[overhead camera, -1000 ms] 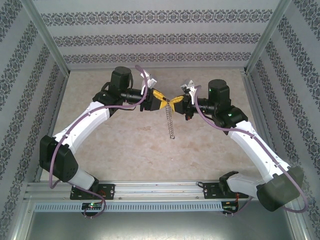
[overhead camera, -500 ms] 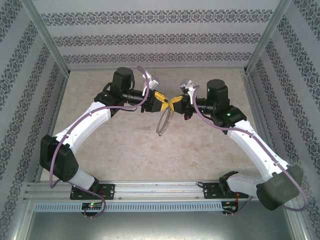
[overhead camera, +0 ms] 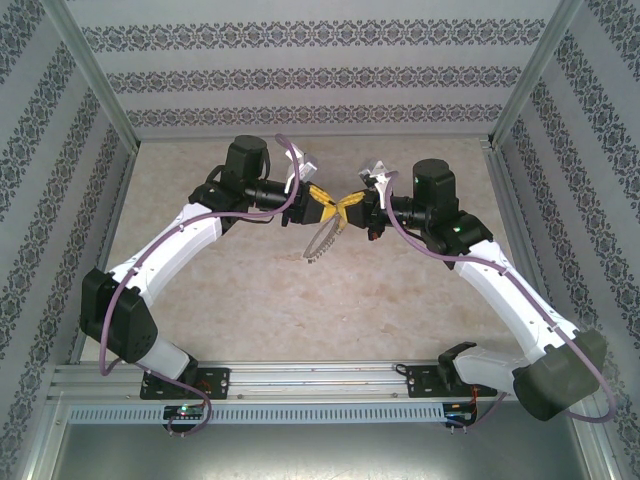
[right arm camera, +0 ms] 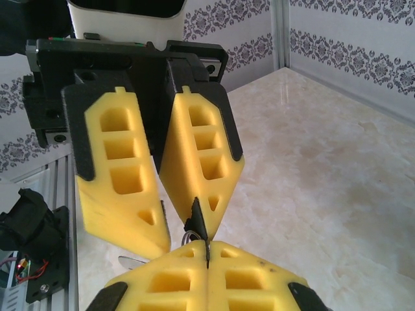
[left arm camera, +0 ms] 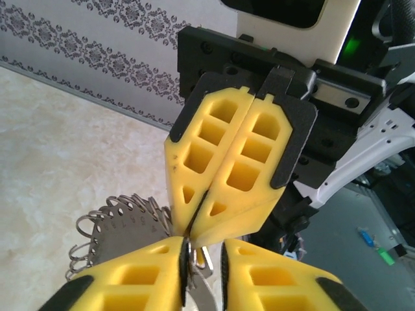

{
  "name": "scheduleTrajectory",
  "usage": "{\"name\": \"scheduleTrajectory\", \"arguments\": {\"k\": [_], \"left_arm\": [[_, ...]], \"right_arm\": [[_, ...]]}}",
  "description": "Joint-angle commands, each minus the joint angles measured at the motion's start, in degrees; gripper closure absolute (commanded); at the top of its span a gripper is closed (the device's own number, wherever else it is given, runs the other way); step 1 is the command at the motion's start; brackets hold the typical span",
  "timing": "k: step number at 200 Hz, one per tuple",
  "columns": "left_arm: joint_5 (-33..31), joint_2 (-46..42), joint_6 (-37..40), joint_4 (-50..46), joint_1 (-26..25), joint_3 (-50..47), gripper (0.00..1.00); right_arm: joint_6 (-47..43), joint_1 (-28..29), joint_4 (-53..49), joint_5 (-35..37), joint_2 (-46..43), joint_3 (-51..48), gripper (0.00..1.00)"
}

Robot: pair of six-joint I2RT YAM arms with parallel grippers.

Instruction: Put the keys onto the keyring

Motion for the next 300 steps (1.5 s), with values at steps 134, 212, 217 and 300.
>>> {"name": "scheduleTrajectory", "arguments": {"k": [134, 212, 217, 300], "left_arm": [[-2.4, -1.5, -3.0, 7.9, -1.1, -4.3, 1.00], [-4.3, -4.3, -8.1, 16.3, -1.2, -6.8, 1.00], [-4.4, -4.4, -8.1, 16.2, -1.2, -6.8, 1.00], [-4.8, -5.1, -8.1, 16.1, -1.2, -7.1, 1.00]], "right_arm": [[7.8, -4.6, 9.1, 4.1, -6.9, -3.2, 0.56], [17.0, -5.4, 22.9, 10.3, -16.0, -19.5, 0.49], [17.4, -5.2, 23.6, 9.5, -15.9, -19.8, 0.49], [16.6, 0.2, 27.2, 6.5, -12.8, -18.7, 0.51]]}}
